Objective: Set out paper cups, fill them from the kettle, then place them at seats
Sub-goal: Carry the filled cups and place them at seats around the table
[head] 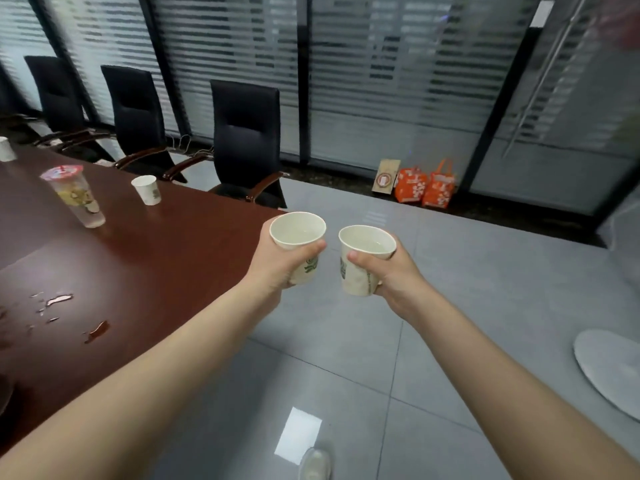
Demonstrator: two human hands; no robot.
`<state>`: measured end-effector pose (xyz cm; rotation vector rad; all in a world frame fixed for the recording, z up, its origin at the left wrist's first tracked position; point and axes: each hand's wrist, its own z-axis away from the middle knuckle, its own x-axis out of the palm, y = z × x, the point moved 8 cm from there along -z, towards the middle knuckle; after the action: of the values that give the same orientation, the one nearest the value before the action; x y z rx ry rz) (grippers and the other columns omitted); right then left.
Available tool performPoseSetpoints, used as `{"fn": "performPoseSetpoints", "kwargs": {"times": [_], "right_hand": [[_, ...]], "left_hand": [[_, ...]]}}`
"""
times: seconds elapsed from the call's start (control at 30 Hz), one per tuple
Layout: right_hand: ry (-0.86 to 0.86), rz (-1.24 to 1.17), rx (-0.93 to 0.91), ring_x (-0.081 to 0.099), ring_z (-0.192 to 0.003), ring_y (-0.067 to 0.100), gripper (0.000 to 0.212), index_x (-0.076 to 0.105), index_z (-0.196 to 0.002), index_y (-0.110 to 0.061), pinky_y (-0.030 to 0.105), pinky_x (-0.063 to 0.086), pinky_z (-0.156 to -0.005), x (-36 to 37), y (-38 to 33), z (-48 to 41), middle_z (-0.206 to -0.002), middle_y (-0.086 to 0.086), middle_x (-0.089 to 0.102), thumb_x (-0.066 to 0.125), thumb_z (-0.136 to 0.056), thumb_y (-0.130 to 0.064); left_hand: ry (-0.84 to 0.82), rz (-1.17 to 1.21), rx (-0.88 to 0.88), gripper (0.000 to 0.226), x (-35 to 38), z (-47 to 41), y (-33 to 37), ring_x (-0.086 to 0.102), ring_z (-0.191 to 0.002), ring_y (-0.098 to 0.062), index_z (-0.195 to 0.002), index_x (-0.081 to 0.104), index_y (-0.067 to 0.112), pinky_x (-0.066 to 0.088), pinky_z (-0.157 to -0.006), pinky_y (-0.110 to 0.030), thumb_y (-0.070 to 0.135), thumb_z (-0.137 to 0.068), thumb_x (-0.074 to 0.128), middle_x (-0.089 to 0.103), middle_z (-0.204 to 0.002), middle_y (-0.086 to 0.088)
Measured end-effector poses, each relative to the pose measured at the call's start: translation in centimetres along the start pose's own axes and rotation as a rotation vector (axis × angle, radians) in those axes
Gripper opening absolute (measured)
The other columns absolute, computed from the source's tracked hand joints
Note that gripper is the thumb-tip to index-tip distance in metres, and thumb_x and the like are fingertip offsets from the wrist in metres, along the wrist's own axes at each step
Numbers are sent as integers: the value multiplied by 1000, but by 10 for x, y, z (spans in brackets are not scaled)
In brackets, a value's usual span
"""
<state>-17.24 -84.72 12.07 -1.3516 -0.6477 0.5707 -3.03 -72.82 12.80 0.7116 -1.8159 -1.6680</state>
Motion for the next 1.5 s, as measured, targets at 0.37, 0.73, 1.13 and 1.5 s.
{"fn": "performPoseSetpoints", "kwargs": {"times": [0.37, 0.73, 1.13, 1.5], "right_hand": [[29, 28, -32, 61, -107, 16, 71, 50, -125, -23, 35, 52, -80, -69, -31, -181, -114, -1, 66, 80, -60, -27], [48, 18, -42, 61, -99, 9, 72, 50, -125, -20, 31, 51, -77, -119, -52, -347, -112, -3, 66, 79, -59, -25], [-63, 19, -56, 61, -106, 16, 68, 56, -111, -28, 40, 49, -89, -201, -84, -597, -107, -5, 67, 85, -49, -26], [-133, -6, -42, 64, -101, 16, 68, 55, -115, -23, 40, 51, -84, -213, -101, -806, -106, -3, 68, 84, -52, -23]], "left_hand": [[-103, 10, -59, 78, 87, -197, -11, 60, -105, -20, -116, 52, 24, 52, -68, -39, 41, -48, 84, 63, -108, -1], [-133, 52, -140, 81, 144, -368, -34, 54, -111, -20, -127, 44, 28, 47, -64, -33, 37, -59, 86, 58, -121, 0], [20, 73, -151, 74, 205, -589, -57, 57, -98, -9, -126, 45, 24, 49, -63, -29, 27, -64, 85, 60, -114, 2], [102, 46, -112, 71, 209, -776, -65, 61, -95, -12, -122, 51, 23, 55, -63, -34, 32, -58, 80, 63, -106, 2]]}}
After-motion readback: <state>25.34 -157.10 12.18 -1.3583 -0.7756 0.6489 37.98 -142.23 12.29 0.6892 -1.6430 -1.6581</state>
